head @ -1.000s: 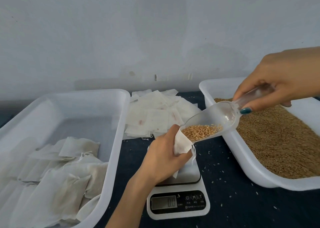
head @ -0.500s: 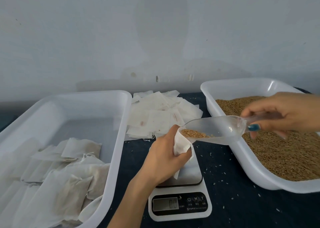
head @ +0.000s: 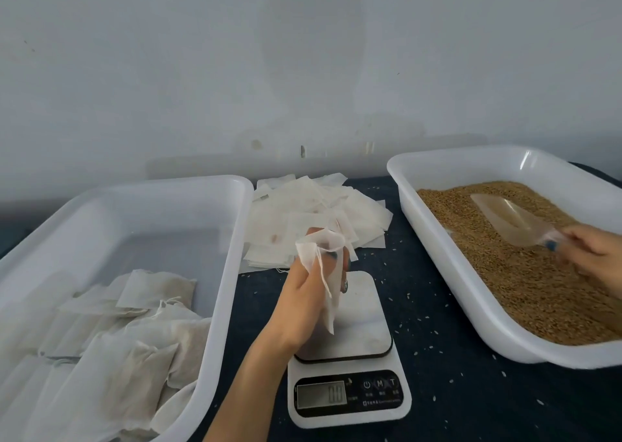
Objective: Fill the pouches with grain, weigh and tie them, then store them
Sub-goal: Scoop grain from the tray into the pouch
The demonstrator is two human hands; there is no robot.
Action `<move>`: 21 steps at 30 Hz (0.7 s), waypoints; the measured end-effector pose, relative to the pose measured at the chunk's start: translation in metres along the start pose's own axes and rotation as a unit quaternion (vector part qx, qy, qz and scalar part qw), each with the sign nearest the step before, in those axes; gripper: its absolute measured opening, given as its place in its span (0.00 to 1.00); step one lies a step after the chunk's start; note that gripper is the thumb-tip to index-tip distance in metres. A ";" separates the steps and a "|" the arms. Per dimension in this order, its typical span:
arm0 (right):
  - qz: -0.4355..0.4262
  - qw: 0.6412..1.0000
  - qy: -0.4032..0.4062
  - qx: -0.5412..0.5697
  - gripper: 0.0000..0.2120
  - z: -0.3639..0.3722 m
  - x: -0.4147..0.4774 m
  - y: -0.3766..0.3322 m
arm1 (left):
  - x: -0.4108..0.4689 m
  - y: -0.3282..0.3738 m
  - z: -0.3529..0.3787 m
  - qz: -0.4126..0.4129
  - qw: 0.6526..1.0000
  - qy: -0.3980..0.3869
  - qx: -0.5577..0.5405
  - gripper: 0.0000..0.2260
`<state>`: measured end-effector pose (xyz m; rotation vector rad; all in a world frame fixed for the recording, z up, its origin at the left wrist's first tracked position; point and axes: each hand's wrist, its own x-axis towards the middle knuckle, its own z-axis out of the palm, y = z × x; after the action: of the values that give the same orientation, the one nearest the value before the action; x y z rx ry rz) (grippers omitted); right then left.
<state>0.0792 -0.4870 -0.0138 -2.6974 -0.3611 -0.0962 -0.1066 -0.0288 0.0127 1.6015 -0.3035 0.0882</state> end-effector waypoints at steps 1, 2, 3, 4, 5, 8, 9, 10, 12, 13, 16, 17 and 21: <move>0.077 0.991 0.096 -0.044 0.18 0.025 -0.041 0.039 | 0.000 0.000 0.000 -0.008 1.000 0.006 0.000 0.13; 0.082 0.997 0.012 -0.009 0.23 0.016 -0.050 0.043 | 0.000 0.000 -0.001 -0.014 1.000 0.015 -0.002 0.14; 0.106 0.994 -0.007 0.012 0.26 0.035 -0.062 0.043 | 0.001 0.000 -0.001 -0.012 1.000 0.022 -0.012 0.15; 0.112 0.993 0.007 -0.031 0.29 0.036 -0.066 0.044 | 0.002 0.001 -0.001 -0.006 0.999 0.032 -0.028 0.15; 0.071 0.996 0.022 -0.045 0.30 0.031 -0.059 0.041 | 0.003 0.002 -0.001 -0.004 0.998 0.049 -0.049 0.16; 0.065 0.986 -0.039 -0.151 0.33 0.022 -0.068 0.007 | 0.008 0.006 -0.001 0.015 0.995 0.057 -0.086 0.13; 0.042 0.975 -0.018 -0.217 0.32 0.016 -0.072 -0.013 | 0.009 0.005 -0.001 0.014 0.995 0.057 -0.077 0.12; 0.043 0.964 -0.003 -0.264 0.29 0.009 -0.072 -0.039 | 0.009 0.002 -0.001 0.004 0.996 0.061 -0.062 0.13; -0.006 0.954 0.062 -0.292 0.23 -0.002 -0.069 -0.095 | 0.006 -0.007 -0.002 -0.022 0.998 0.057 -0.007 0.18; -0.056 0.956 0.105 -0.267 0.21 -0.004 -0.073 -0.126 | 0.004 -0.009 -0.001 -0.025 0.998 0.050 0.030 0.23; -0.158 0.965 0.164 -0.134 0.16 0.002 -0.098 -0.236 | 0.000 -0.009 0.001 -0.027 0.994 0.037 0.102 0.21; -0.175 0.972 0.134 -0.085 0.15 0.008 -0.106 -0.266 | 0.000 -0.008 0.002 -0.029 0.992 0.039 0.114 0.21; -0.159 0.985 0.014 0.069 0.26 0.061 -0.116 -0.334 | -0.001 -0.007 -0.002 -0.024 0.994 0.048 0.098 0.39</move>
<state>-0.1206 -0.1953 0.0482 -2.4798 -0.7579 -0.1922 -0.1061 -0.0267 0.0062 1.7924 -0.1849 0.1611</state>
